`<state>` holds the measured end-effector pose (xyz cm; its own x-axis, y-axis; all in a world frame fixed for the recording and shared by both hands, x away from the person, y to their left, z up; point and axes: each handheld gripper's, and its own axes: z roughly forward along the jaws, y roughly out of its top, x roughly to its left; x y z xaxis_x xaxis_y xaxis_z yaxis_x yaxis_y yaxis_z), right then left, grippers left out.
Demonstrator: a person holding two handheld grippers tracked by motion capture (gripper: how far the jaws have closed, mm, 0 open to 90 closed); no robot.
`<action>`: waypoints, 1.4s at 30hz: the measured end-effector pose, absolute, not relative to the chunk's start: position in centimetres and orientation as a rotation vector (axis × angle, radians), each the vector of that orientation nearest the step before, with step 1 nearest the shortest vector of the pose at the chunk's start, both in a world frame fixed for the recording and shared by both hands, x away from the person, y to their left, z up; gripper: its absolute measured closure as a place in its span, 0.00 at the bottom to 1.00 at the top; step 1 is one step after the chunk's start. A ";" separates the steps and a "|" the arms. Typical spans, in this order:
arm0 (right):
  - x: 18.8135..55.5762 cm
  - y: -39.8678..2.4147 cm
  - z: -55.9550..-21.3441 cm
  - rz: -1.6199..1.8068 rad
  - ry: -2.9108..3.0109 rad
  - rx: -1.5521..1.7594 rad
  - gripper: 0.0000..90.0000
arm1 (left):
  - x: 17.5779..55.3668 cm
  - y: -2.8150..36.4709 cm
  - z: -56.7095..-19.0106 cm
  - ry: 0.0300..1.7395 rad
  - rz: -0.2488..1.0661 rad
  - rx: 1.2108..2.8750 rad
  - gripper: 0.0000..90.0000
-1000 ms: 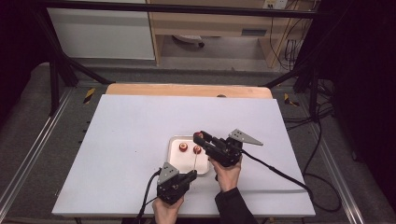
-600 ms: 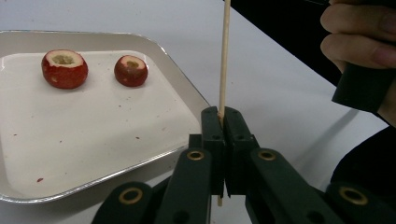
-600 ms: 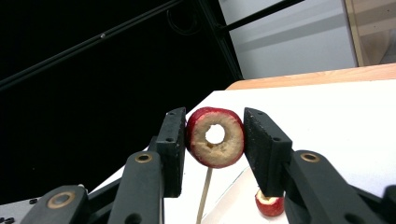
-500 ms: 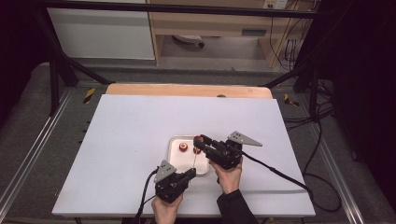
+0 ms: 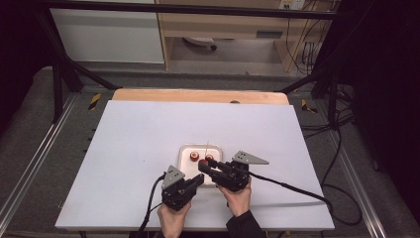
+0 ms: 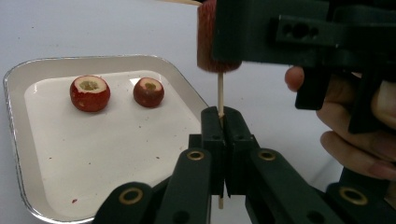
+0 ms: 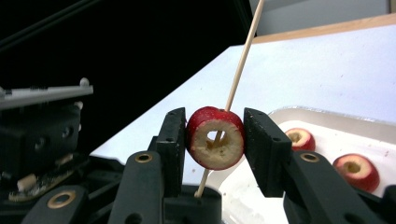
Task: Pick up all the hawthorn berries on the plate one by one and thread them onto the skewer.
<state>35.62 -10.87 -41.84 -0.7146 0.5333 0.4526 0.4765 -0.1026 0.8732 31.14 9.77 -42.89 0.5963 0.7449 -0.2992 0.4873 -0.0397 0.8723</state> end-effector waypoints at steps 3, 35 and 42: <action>35.3 -10.8 -42.1 1.968 2.095 1.164 0.68 | 31.3 9.8 -42.9 1.021 0.279 1.701 0.98; 36.8 -14.8 -40.4 1.429 2.424 1.036 0.11 | 31.0 12.6 -43.6 0.964 0.380 1.851 0.98; 37.2 -15.6 -40.4 1.306 2.481 1.018 0.06 | 30.8 13.0 -43.7 0.930 0.381 1.885 0.98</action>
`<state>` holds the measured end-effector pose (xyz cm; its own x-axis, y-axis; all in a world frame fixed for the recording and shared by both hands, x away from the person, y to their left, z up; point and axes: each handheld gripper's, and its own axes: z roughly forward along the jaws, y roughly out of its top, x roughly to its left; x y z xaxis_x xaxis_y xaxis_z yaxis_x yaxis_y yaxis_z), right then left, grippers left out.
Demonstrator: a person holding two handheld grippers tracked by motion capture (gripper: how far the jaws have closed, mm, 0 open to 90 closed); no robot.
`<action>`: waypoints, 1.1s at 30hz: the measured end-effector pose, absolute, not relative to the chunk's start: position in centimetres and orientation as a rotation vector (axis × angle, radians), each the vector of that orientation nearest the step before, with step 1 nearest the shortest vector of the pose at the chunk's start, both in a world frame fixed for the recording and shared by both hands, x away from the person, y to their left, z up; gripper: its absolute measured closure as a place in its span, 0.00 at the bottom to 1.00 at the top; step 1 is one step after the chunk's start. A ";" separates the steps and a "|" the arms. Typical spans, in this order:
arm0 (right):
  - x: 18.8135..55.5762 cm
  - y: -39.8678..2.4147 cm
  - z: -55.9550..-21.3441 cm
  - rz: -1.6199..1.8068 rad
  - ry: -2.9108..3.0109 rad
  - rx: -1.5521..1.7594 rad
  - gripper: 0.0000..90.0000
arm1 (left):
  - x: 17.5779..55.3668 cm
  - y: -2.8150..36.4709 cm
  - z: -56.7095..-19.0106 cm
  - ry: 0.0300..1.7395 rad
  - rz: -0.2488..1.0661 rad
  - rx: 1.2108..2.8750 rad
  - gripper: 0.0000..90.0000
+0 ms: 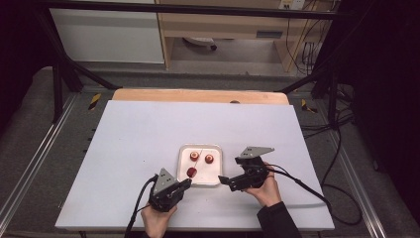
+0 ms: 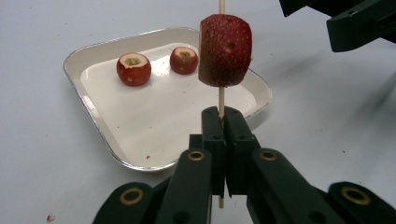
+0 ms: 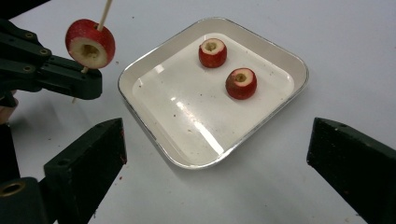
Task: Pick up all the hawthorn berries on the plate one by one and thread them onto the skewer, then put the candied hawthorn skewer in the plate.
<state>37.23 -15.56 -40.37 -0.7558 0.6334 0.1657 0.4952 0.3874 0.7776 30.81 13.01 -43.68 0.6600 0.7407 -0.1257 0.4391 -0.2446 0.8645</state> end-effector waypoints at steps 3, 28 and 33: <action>37.6 -15.6 -40.3 1.287 2.499 1.029 0.05 | 30.7 13.1 -43.7 0.918 0.374 1.894 0.98; 42.3 -13.3 -39.7 1.029 2.595 1.023 0.05 | 30.4 14.8 -44.2 0.923 0.373 1.892 0.98; 43.3 -12.5 -39.8 0.988 2.609 1.029 0.06 | 30.3 15.0 -44.4 0.924 0.371 1.891 0.98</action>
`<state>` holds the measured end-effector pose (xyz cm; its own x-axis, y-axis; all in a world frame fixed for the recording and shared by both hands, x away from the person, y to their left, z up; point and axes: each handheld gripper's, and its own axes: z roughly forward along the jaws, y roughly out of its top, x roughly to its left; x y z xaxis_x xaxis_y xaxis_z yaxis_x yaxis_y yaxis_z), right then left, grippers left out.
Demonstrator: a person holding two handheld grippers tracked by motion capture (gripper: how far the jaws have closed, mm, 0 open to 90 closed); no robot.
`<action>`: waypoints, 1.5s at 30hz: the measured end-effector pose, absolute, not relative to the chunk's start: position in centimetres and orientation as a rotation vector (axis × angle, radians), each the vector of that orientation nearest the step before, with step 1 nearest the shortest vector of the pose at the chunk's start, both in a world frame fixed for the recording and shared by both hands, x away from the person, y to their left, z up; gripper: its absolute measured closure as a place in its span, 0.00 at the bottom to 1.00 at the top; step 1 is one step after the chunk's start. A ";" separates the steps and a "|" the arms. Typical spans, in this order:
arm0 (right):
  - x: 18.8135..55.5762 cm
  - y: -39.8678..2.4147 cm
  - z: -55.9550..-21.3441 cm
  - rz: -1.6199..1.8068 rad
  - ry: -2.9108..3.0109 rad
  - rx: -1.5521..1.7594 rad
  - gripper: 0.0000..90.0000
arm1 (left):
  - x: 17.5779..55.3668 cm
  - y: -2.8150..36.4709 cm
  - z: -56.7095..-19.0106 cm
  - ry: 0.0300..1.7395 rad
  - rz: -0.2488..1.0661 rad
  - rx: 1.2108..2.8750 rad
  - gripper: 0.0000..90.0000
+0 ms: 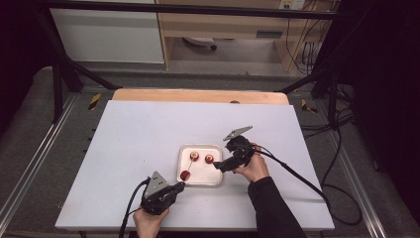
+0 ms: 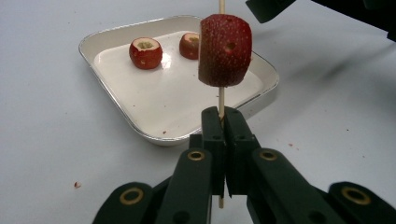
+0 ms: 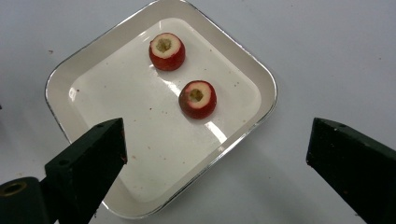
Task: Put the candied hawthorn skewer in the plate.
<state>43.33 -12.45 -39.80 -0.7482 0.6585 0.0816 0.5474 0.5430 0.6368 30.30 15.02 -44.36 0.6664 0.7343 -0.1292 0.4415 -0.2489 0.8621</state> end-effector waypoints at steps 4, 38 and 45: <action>44.1 -11.9 -39.8 0.964 2.623 1.016 0.09 | 30.3 15.1 -44.4 0.925 0.373 1.892 0.98; 47.6 -7.0 -41.4 0.704 2.863 0.855 0.55 | 30.4 15.3 -44.7 0.930 0.368 1.907 0.98; 47.7 -6.9 -41.7 0.688 2.889 0.858 0.60 | 30.5 15.1 -44.8 0.927 0.362 1.916 0.98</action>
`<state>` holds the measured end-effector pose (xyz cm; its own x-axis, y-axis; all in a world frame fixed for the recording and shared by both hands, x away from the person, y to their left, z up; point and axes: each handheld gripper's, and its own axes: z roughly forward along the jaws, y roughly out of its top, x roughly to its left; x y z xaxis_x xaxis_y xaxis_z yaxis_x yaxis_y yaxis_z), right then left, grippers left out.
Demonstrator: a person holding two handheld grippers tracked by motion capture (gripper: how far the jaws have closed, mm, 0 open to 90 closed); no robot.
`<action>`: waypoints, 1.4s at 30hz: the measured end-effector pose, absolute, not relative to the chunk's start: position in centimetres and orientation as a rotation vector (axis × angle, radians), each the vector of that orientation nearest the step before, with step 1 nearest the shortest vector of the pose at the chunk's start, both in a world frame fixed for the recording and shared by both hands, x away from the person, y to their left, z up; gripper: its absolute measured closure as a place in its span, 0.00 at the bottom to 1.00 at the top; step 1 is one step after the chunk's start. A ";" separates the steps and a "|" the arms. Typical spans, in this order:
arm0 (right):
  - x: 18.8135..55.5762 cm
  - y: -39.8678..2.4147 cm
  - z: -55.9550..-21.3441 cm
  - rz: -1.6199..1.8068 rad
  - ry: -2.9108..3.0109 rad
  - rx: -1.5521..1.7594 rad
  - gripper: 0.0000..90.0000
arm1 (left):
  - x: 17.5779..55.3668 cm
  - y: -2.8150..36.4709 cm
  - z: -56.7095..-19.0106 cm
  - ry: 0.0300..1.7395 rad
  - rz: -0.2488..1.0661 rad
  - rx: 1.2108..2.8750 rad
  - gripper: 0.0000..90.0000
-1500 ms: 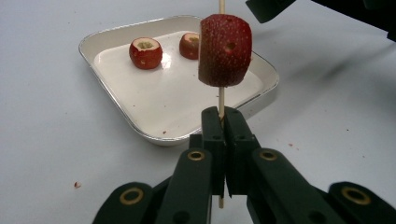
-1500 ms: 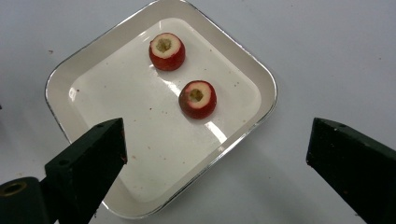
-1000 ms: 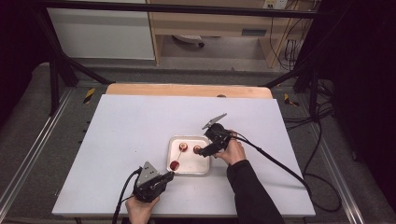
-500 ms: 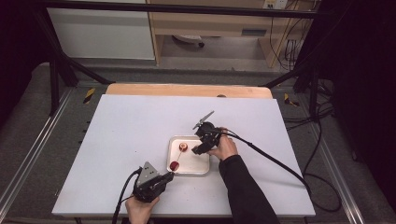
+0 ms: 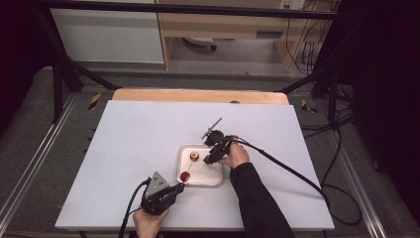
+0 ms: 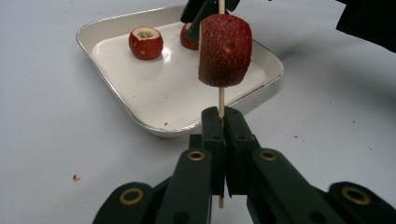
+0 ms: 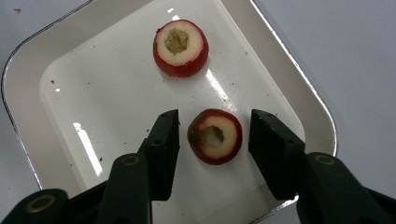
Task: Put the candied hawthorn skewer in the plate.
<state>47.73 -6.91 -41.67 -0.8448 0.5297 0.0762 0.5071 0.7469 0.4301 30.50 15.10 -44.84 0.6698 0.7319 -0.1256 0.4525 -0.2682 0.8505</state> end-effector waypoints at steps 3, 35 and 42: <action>47.7 -6.9 -41.8 0.673 2.895 0.862 0.62 | 30.5 15.1 -44.9 0.928 0.360 1.916 0.98; 45.0 -8.8 -38.9 0.900 2.761 0.927 0.68 | 30.4 14.5 -44.9 0.930 0.354 1.905 0.98; 43.7 -10.4 -37.8 1.079 2.673 0.966 0.69 | 30.3 14.1 -44.8 0.917 0.356 1.902 0.98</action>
